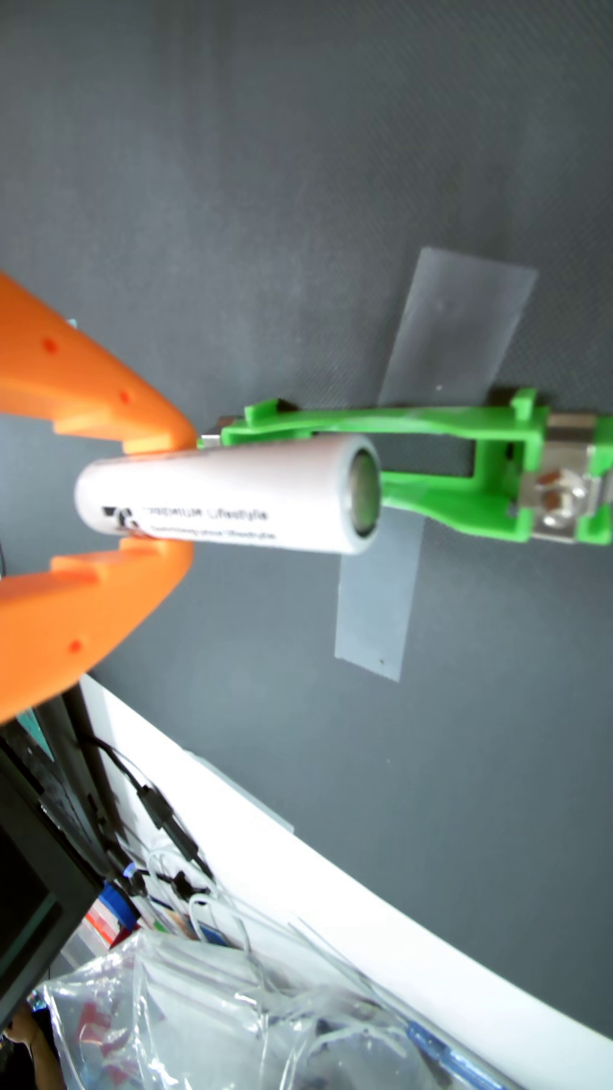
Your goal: Insert Battery
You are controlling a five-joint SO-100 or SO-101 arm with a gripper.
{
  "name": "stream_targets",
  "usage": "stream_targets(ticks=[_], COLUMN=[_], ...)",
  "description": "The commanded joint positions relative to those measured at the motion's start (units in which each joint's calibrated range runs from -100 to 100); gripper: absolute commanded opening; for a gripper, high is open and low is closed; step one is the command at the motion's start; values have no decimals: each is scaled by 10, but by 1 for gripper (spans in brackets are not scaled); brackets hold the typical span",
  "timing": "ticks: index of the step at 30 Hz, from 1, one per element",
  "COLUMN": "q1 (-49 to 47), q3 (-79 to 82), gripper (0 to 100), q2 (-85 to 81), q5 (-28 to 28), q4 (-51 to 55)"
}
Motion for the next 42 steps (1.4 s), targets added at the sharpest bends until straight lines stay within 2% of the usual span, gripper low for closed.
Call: stream_targets(ticks=[1,34,42], q1=[-26,-24,-23], q3=[1,10,-2], gripper=[2,2,2], q2=[1,10,54], q5=[-19,-42,-41], q4=[-14,-22,-35])
